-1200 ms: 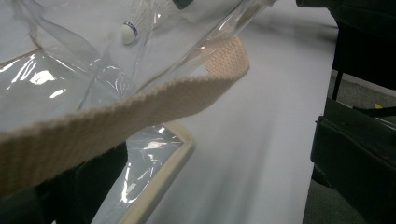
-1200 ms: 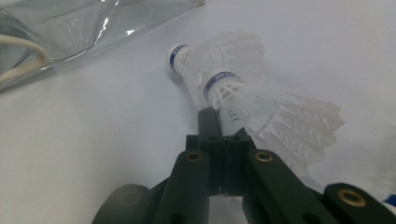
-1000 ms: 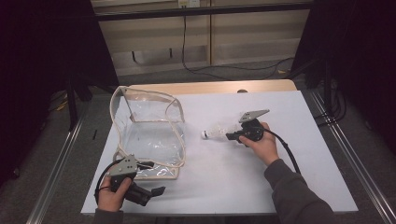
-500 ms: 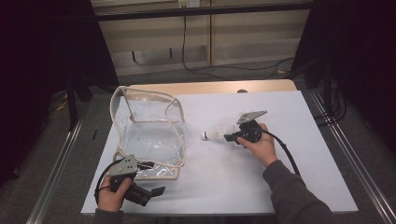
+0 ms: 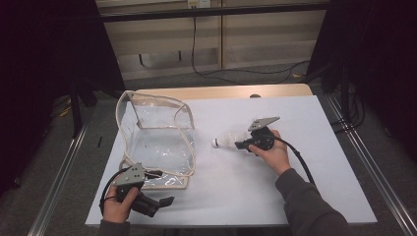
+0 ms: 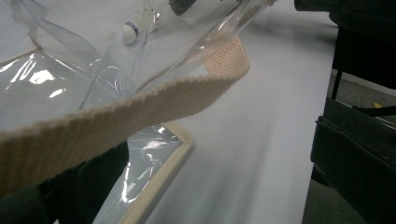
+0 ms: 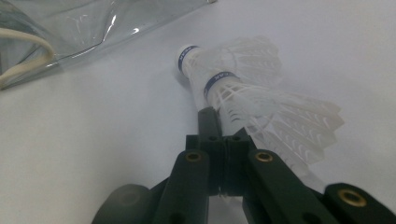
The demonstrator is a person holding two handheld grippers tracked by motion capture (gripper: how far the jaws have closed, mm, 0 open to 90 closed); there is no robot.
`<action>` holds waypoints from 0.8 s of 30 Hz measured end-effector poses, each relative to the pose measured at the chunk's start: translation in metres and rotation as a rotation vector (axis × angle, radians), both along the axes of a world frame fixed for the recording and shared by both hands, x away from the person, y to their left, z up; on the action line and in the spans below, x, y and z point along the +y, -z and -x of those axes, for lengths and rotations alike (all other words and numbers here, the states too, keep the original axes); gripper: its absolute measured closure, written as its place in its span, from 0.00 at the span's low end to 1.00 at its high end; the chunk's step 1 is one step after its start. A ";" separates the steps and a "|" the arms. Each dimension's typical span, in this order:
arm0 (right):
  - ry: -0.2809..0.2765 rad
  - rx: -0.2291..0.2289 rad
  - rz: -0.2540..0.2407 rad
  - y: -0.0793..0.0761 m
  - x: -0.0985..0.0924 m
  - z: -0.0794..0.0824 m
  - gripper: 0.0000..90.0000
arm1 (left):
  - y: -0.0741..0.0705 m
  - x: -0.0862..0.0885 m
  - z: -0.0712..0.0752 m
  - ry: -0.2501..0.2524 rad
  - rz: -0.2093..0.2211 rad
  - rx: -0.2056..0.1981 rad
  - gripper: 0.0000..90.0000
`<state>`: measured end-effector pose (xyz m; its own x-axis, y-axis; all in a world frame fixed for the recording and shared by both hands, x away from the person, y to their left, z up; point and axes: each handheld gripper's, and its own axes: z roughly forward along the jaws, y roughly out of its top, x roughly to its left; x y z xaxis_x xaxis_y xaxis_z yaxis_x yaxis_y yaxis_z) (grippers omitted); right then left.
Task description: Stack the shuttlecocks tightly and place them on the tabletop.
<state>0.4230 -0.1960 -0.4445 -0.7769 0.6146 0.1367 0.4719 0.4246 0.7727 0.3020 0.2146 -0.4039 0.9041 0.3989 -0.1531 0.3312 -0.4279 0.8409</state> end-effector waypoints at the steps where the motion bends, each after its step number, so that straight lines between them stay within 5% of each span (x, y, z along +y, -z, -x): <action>1: -0.001 -0.001 0.001 0.000 0.000 0.000 0.99 | 0.000 0.000 0.000 0.001 -0.001 0.000 0.05; 24: -0.010 -0.006 0.004 0.001 0.005 -0.001 0.98 | 0.000 0.001 -0.001 0.007 -0.012 -0.008 0.05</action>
<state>0.4238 -0.1905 -0.4452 -0.7840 0.6071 0.1293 0.4626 0.4325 0.7740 0.3026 0.2151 -0.4038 0.9083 0.3938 -0.1413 0.3213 -0.4402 0.8385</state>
